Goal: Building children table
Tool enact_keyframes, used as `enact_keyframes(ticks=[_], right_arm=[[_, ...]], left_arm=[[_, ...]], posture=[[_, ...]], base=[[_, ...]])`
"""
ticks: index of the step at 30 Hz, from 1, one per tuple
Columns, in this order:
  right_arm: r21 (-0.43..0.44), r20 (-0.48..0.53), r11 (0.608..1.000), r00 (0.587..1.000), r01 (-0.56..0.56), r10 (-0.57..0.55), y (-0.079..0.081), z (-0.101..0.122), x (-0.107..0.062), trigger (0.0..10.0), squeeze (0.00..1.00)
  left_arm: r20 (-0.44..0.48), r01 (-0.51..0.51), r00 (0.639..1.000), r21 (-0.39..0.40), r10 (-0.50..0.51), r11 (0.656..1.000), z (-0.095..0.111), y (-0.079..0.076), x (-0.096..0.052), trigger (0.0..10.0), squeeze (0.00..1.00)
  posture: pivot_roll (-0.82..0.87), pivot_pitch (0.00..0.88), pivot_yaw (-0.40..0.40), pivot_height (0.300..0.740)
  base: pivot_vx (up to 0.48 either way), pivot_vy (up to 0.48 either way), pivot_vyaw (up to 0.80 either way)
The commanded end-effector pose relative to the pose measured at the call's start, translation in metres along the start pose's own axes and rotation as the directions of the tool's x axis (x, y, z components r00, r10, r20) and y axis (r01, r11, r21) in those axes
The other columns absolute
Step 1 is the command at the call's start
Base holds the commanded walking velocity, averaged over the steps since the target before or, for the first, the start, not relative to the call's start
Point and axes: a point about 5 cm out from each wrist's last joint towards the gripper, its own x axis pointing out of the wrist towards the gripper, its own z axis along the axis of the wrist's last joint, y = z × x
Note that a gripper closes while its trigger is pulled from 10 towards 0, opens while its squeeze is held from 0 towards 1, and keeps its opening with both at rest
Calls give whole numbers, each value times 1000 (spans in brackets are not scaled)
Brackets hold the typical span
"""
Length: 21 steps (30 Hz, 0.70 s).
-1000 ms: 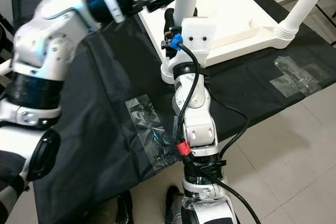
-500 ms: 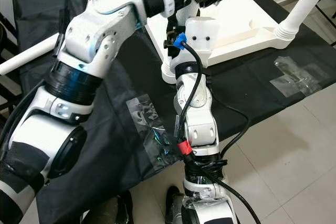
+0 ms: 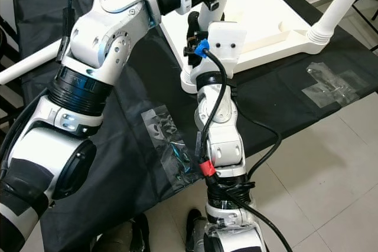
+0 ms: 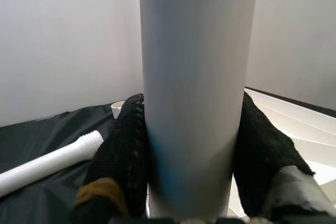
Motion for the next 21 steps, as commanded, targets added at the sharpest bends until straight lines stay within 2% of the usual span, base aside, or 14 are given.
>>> enact_keyframes(ticks=[1,6,8,9,10,11,12,15,16,17,18,20,21], right_arm=[[-22,-195,999,980,-41,36,-2,-37,-7,10000,1000],[-20,-171,997,983,-78,73,-3,-32,-5,10000,1000],[-8,-84,978,974,-210,208,-16,-12,5,10000,1000],[-8,-84,978,974,-210,208,-16,-12,5,10000,1000],[-14,-42,964,963,-267,266,-26,0,11,10000,1000],[-14,-42,964,963,-267,266,-26,0,11,10000,1000],[-9,-13,945,945,-326,326,-32,10,14,10000,1000],[-19,4,925,925,-379,379,-36,16,15,10000,1000],[-68,0,843,845,-533,534,-47,31,15,10000,1000],[-68,0,843,845,-533,534,-47,31,15,10000,1000],[-102,-18,807,812,-582,583,-54,36,15,10000,1000],[-146,-61,762,774,-632,630,-65,42,18,10000,969],[-146,-61,762,774,-632,630,-65,42,18,10000,969]], left_arm=[[28,62,998,38,-63,997,5,-11,6,0,0],[29,62,998,38,-63,997,5,-11,6,0,0],[29,66,997,35,-67,997,5,-11,6,0,0],[29,66,997,35,-67,997,5,-11,6,0,0],[30,67,997,35,-68,997,5,-11,5,0,0],[30,67,997,35,-68,997,5,-11,5,0,0],[30,68,997,35,-69,997,5,-11,5,0,0],[31,69,997,35,-70,997,5,-11,5,0,0],[33,70,997,35,-71,997,5,-10,5,0,0],[33,70,997,35,-71,997,5,-10,5,0,0],[34,71,997,34,-72,997,5,-10,5,0,0],[35,75,996,34,-76,997,4,-10,4,0,0],[35,75,996,34,-76,997,4,-10,4,0,0]], posture=[[44,282,16,740],[44,282,16,740],[45,279,18,740],[45,279,18,740],[45,279,19,740],[45,279,19,740],[45,279,19,740],[44,278,21,740],[40,280,30,740],[40,280,30,740],[39,281,31,740],[40,281,34,740],[40,281,34,740]], base=[[0,0,0],[0,0,0],[0,0,0],[0,0,0],[0,0,0],[0,0,0],[0,0,0],[0,0,0],[0,0,0],[0,0,0],[0,0,0],[0,0,0],[0,0,0]])
